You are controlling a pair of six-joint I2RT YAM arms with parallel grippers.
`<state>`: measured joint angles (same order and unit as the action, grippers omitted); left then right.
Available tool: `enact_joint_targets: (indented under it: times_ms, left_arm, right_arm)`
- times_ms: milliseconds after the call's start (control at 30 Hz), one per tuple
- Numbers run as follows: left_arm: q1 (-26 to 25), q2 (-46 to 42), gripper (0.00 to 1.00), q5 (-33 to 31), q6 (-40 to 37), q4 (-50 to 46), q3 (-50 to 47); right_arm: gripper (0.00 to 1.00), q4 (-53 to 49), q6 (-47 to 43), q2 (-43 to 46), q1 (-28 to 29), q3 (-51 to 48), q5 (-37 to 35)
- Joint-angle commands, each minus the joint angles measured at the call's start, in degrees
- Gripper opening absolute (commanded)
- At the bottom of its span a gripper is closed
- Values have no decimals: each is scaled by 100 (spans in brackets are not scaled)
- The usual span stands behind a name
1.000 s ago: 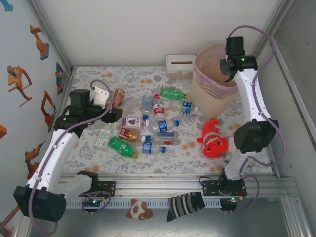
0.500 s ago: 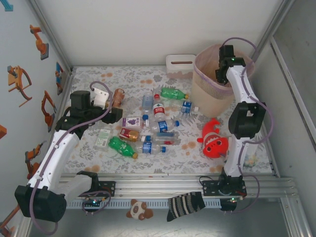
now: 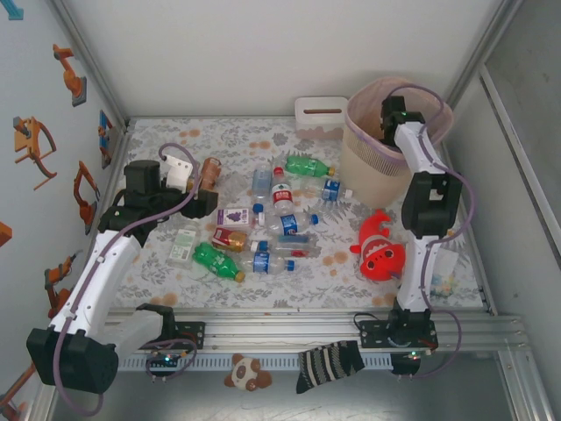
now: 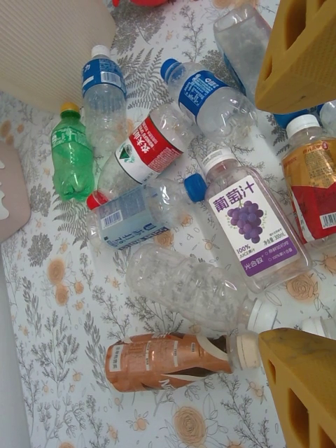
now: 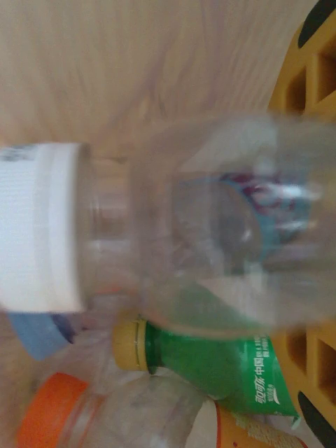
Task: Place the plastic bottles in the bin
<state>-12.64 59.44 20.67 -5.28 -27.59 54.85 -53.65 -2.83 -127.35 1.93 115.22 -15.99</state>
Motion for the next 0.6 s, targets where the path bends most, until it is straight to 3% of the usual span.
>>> enact_joint_targets:
  times_ms: [0,333,567]
  left_arm:
    - [43,-9,80,157,47,116,35]
    - [43,-55,80,158,93,105,-1]
    - [43,-73,80,162,154,105,-26]
  right_arm:
    - [46,-111,132,-124,-128,-111,349]
    - [72,-224,295,332,-132,181,403]
    - [80,-321,513,1039,-132,312,368]
